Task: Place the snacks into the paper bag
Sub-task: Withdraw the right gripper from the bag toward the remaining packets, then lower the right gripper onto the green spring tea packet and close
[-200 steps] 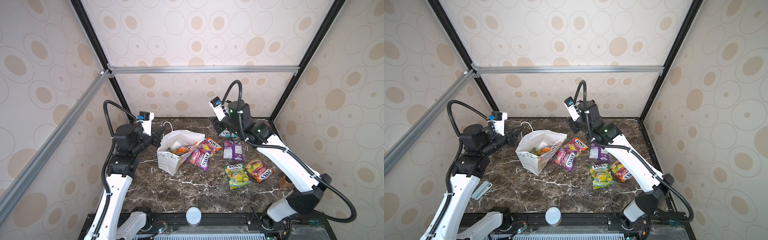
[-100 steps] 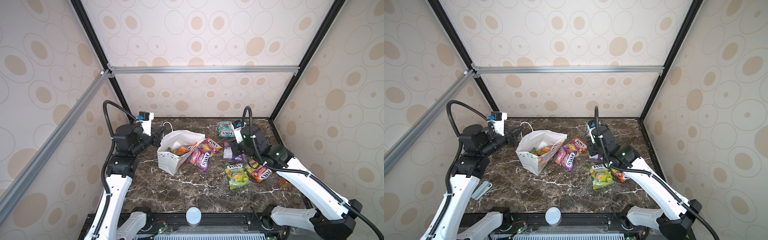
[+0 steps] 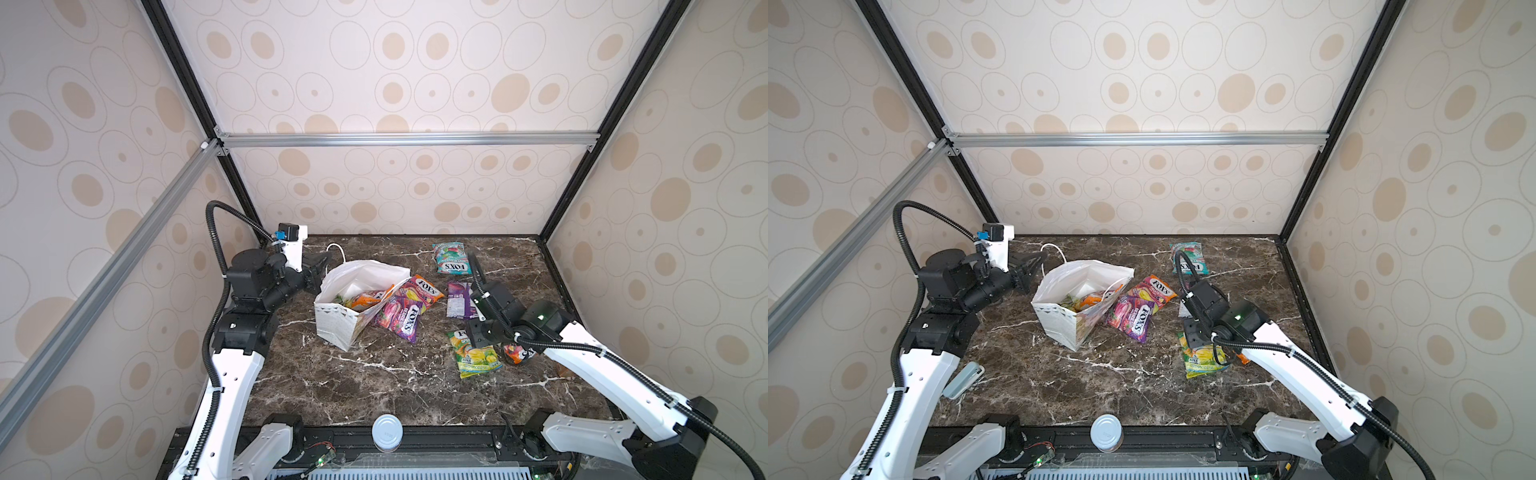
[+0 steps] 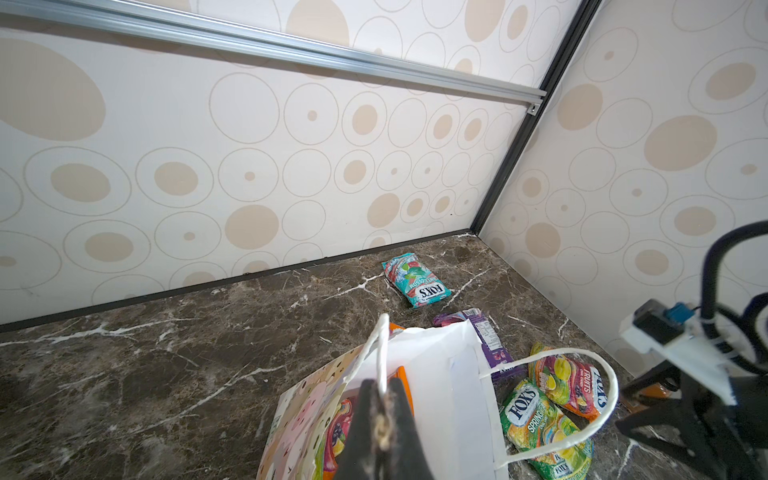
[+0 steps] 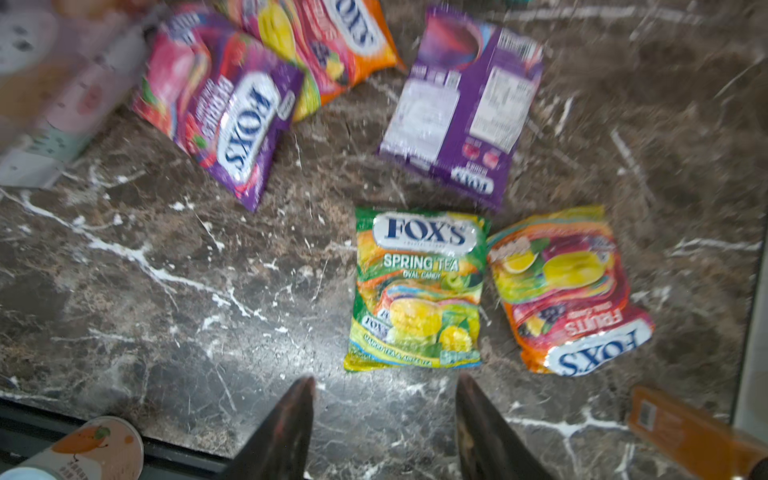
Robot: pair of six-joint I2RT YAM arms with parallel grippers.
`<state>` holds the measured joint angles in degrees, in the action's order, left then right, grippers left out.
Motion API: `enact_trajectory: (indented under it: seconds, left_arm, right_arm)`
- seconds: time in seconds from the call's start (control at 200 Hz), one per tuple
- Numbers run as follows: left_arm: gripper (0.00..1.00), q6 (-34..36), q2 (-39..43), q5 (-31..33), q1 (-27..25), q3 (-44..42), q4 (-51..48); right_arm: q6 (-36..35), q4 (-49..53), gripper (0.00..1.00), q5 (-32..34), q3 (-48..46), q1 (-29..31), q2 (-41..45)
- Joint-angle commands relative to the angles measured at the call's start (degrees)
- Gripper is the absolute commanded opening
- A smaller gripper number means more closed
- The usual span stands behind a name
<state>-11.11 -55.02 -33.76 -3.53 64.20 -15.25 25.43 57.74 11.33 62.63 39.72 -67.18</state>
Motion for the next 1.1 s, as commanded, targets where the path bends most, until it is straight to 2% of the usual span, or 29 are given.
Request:
enact_trajectory:
  seconds: [0.0,0.355,0.745,1.095]
  left_arm:
    - [0.0,0.15,1.21,-0.87,0.41,0.66,2.04]
    - [0.0,-0.16,1.36,-1.49,0.45,0.07,2.3]
    - [0.0,-0.13,1.3,-1.32,0.71,-0.02,2.41]
    - [0.0,-0.38,1.05,-2.01,0.81,-0.13,2.63]
  right_arm:
    - [5.92,-0.23,0.59,-2.82,-4.43,-0.12,-0.91]
    - [6.24,-10.85,0.68,-4.51,-18.13,-3.04,-2.24]
    - [6.61,-15.13,0.73,-12.03,-23.85,-4.45,-4.18]
    - [8.6,-24.0,0.74,-14.93,-27.79,-4.39,-5.19]
